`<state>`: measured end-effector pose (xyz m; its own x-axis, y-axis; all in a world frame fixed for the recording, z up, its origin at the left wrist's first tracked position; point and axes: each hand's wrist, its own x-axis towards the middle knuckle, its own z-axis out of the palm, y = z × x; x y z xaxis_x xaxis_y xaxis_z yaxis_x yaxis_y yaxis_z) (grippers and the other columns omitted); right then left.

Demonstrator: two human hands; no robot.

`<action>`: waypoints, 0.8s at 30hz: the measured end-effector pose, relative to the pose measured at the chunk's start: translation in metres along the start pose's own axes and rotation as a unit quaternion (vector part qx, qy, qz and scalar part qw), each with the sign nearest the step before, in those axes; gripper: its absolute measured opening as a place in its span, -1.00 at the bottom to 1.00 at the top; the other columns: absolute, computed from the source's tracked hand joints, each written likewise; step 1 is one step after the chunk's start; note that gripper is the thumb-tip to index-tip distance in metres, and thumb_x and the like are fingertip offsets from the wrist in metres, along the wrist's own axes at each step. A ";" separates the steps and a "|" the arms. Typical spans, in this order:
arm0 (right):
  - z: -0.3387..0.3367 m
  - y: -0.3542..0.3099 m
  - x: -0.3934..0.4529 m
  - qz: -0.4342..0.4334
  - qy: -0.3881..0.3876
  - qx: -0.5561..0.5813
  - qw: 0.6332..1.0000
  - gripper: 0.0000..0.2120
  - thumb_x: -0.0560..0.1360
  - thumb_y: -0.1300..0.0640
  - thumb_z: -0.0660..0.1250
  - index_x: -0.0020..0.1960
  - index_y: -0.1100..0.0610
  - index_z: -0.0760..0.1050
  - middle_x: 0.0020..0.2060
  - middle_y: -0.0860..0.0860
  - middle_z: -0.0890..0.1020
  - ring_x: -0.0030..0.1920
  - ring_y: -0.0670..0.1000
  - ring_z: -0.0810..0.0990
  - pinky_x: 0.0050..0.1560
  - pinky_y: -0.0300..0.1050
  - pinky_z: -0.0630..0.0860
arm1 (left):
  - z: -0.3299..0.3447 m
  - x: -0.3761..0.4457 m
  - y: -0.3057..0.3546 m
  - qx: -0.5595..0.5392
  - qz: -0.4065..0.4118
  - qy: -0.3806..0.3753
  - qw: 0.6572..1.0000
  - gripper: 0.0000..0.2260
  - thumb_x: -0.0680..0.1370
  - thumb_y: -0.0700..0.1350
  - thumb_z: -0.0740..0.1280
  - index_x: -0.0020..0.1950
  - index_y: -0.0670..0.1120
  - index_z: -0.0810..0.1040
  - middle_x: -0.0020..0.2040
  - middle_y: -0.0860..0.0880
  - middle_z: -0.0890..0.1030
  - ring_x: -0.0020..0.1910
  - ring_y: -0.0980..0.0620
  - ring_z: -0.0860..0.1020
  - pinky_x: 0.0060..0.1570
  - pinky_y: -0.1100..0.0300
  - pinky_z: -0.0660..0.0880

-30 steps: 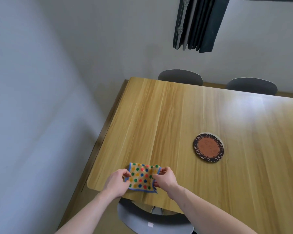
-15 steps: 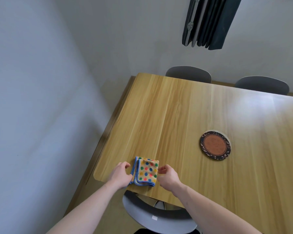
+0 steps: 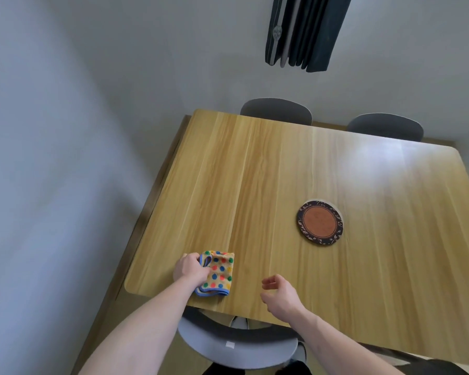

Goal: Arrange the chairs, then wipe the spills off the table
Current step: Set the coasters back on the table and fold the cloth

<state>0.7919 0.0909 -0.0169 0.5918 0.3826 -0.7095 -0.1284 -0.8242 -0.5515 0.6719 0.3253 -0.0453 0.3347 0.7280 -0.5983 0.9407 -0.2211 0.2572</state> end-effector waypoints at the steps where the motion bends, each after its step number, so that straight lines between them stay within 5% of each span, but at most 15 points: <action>1: -0.003 0.002 -0.001 0.000 0.001 -0.001 1.000 -0.77 0.52 0.17 0.36 0.15 -0.01 0.50 0.06 -0.11 0.60 -0.04 -0.03 0.66 -0.05 -0.07 0.68 | -0.001 -0.003 0.001 -0.007 0.013 0.009 1.000 -0.78 0.48 0.09 0.47 0.07 0.05 0.58 0.07 0.05 0.56 -0.04 0.05 0.51 -0.14 0.16 0.48; 5: -0.014 0.005 -0.005 -0.006 0.003 0.000 1.000 -0.77 0.54 0.16 0.35 0.18 -0.01 0.50 0.09 -0.12 0.59 -0.03 -0.06 0.66 -0.02 -0.07 0.68 | -0.019 -0.004 -0.004 -0.071 0.044 0.038 0.996 -0.89 0.52 -0.04 0.39 -0.12 0.01 0.48 -0.19 0.08 0.59 -0.18 -0.03 0.55 -0.21 0.14 0.43; 8: -0.021 0.004 -0.008 -0.010 0.010 -0.006 1.000 -0.77 0.55 0.15 0.35 0.20 0.00 0.49 0.09 -0.13 0.58 -0.01 -0.08 0.64 -0.03 -0.11 0.67 | -0.044 0.002 -0.013 -0.072 0.047 0.060 0.995 -0.93 0.53 -0.03 0.40 -0.05 0.05 0.52 -0.20 0.12 0.59 -0.20 0.00 0.53 -0.26 0.16 0.38; 12: -0.027 0.006 -0.011 -0.017 0.017 -0.012 1.000 -0.78 0.55 0.13 0.35 0.19 0.00 0.49 0.09 -0.14 0.58 0.00 -0.07 0.64 0.00 -0.09 0.66 | -0.071 0.020 -0.034 -0.059 0.021 0.061 0.996 -0.86 0.52 -0.05 0.44 0.06 0.03 0.59 0.01 0.02 0.70 -0.08 -0.03 0.59 -0.17 0.15 0.45; 16: -0.031 0.008 -0.016 -0.015 0.018 -0.022 0.999 -0.77 0.56 0.14 0.35 0.21 0.00 0.49 0.08 -0.14 0.57 -0.02 -0.08 0.63 -0.03 -0.15 0.64 | -0.083 0.022 -0.045 -0.053 -0.011 0.069 0.996 -0.46 0.48 -0.02 0.49 0.43 -0.03 0.45 0.33 -0.03 0.59 0.27 -0.09 0.56 0.15 0.06 0.50; 20: -0.033 0.012 -0.023 -0.028 0.029 -0.042 0.998 -0.76 0.58 0.13 0.35 0.23 -0.01 0.48 0.13 -0.14 0.56 -0.03 -0.15 0.59 -0.12 -0.29 0.52 | -0.063 -0.005 -0.044 0.094 0.102 0.079 0.987 -0.42 0.50 -0.03 0.46 0.49 0.02 0.37 0.42 0.03 0.38 0.30 0.02 0.45 0.18 0.11 0.54; 24: -0.040 0.032 -0.036 -0.021 0.037 -0.054 0.998 -0.73 0.57 0.14 0.35 0.26 -0.02 0.48 0.18 -0.13 0.55 0.03 -0.13 0.60 0.00 -0.25 0.55 | -0.027 -0.031 -0.051 0.158 0.185 -0.016 0.970 -0.40 0.53 -0.06 0.39 0.55 0.12 0.31 0.55 0.10 0.22 0.48 0.03 0.29 0.38 0.07 0.44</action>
<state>0.7985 0.0336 0.0084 0.6532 0.3895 -0.6493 -0.0178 -0.8494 -0.5275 0.6120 0.3311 -0.0192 0.6486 0.5418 -0.5345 0.7248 -0.6541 0.2164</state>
